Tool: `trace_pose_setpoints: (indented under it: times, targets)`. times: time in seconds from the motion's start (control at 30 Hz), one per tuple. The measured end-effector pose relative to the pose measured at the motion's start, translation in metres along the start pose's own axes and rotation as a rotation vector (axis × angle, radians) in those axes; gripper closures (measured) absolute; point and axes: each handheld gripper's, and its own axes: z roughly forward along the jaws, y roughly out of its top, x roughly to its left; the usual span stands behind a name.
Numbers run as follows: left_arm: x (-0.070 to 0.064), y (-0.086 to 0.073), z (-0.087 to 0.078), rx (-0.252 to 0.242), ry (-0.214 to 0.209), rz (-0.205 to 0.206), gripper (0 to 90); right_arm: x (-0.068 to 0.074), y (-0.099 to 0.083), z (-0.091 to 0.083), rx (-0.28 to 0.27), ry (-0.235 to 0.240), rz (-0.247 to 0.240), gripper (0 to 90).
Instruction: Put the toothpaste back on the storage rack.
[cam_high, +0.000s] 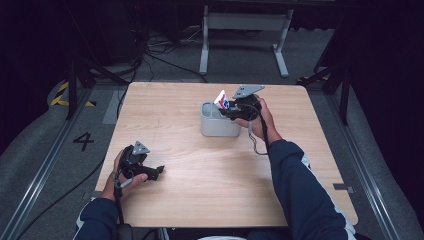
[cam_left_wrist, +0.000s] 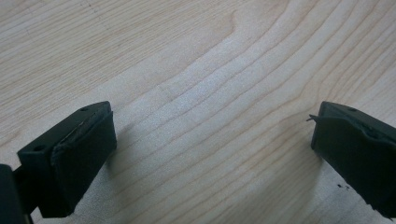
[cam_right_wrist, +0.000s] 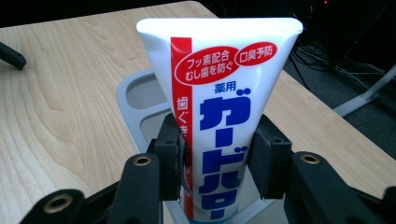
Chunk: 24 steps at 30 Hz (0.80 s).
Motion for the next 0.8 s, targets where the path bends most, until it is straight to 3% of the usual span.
trace_pose_setpoints:
  times: [0.4,0.43,0.47,0.53,0.6,0.8]
  targets:
    - [-0.0008,-0.0004,0.0002,-0.001,-0.006,-0.013,0.4,0.0069,0.0021,0.0044,-0.001,-0.002,-0.016,57.7]
    - [0.0002,-0.0001,0.0001,-0.003,0.0,0.001,0.4,0.0063,0.0018,0.0039,0.0,0.005,-0.011,57.6]
    - [-0.0001,-0.0001,0.0002,-0.002,-0.002,-0.002,0.4,0.0055,0.0001,0.0061,0.048,-0.017,-0.025,55.9]
    - [-0.0002,0.0001,0.0,0.002,0.0,-0.001,0.5,0.005,-0.002,0.0063,0.052,-0.022,-0.032,58.7]
    - [0.0,0.0001,0.0,0.0,0.0,0.002,0.4,0.0031,-0.0036,0.0031,0.03,0.005,-0.012,59.3]
    - [-0.0001,0.0,0.0001,0.0,-0.002,-0.001,0.4,0.0021,-0.0034,0.0018,0.038,-0.017,-0.013,54.1]
